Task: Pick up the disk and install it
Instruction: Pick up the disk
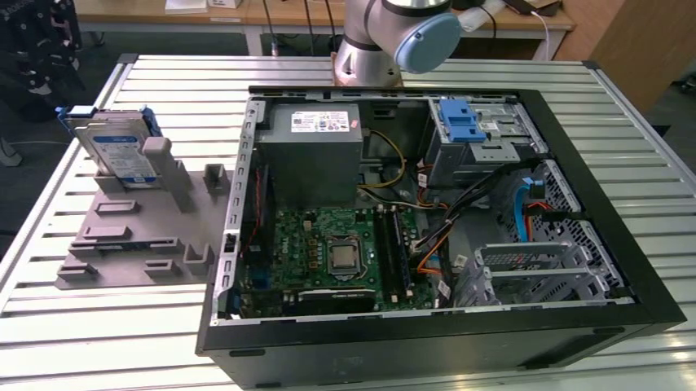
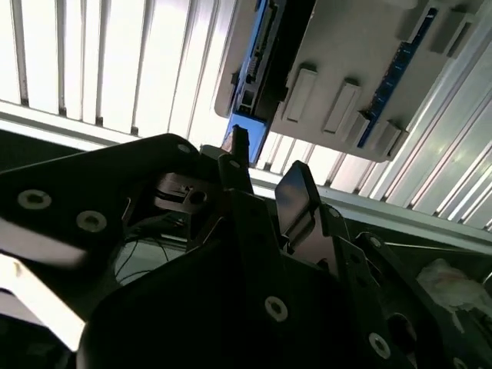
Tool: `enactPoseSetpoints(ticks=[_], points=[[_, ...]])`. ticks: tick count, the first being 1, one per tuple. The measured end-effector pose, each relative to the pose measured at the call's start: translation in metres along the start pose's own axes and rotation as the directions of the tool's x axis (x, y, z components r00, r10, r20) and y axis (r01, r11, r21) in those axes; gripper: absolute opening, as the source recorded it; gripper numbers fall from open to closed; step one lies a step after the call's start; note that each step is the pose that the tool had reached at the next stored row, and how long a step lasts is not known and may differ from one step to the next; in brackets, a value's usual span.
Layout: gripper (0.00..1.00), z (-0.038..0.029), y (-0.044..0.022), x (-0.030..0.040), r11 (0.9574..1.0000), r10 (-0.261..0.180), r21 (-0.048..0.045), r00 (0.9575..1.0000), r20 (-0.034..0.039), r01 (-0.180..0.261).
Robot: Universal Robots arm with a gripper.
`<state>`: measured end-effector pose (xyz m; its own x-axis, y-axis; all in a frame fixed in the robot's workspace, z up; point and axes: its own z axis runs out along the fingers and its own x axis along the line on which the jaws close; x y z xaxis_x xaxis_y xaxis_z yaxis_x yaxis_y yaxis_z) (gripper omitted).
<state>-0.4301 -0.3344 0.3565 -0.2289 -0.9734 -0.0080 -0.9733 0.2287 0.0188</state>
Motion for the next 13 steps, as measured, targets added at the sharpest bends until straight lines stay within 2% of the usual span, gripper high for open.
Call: enactPoseSetpoints(ticks=[3, 6, 8, 10, 11, 13], points=[[0.42, 0.0008, 0.0000, 0.0000, 0.9985, -0.054, -0.0005, 0.9985, -0.0011, 0.054], [0.42, 0.0013, 0.0000, 0.0000, 0.9941, -0.108, -0.0010, 0.9941, -0.0020, 0.108], [0.43, 0.0014, 0.0000, 0.0000, 0.9917, -0.128, -0.0013, 0.9917, -0.0026, 0.128], [0.55, 0.0014, 0.0000, 0.0000, 0.9917, -0.129, -0.0012, 0.9917, -0.0026, 0.129], [0.55, 0.0015, 0.0000, 0.0000, 0.9917, -0.129, -0.0012, 0.9917, -0.0026, 0.129], [0.66, 0.0014, 0.0000, 0.0000, 0.9917, -0.129, -0.0012, 0.9917, -0.0025, 0.129]])
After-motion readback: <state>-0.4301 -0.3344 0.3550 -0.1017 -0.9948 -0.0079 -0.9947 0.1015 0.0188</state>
